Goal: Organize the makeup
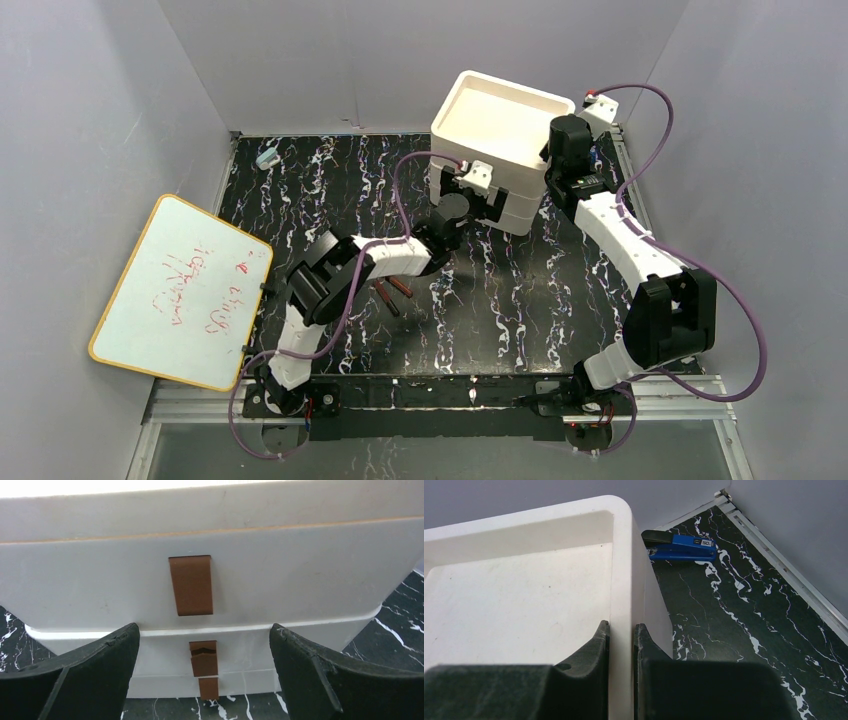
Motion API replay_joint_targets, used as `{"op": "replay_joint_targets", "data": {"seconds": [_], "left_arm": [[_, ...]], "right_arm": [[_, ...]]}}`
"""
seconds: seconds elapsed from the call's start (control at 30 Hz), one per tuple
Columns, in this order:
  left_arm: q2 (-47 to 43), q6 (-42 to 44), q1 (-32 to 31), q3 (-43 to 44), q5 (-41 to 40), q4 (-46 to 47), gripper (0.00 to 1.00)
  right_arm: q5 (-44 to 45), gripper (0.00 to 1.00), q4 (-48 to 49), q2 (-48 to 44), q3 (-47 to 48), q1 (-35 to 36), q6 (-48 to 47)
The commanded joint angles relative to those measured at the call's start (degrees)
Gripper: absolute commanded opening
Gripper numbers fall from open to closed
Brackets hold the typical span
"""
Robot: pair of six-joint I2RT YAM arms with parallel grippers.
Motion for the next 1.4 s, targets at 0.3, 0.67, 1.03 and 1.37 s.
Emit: {"op": "replay_joint_targets", "data": {"seconds": [0.3,0.67,1.03,1.37], "left_arm": [[-5.6,-6.3,0.8,-14.1,-1.5,13.5,0.98],[0.4,-8.3,0.8,-11.7,0.4,13.1,0.98],[9.0,-10.9,0.8,-2.4,1.0,7.8,0.82],[12.7,-11.1,0.9,1.5,-0.3,4.3,0.53]], "right_arm": [[-13.2,0.01,-25.2,5.0,-7.1,3.9,-1.2],[-13.3,0.01,-25.5,6.0,-6.4,4.7,-1.1],[-12.6,0.01,-25.8,5.8,-6.5,4.7,-1.4],[-13.1,0.01,-25.5,6.3,-6.4,4.7,-1.6]]}}
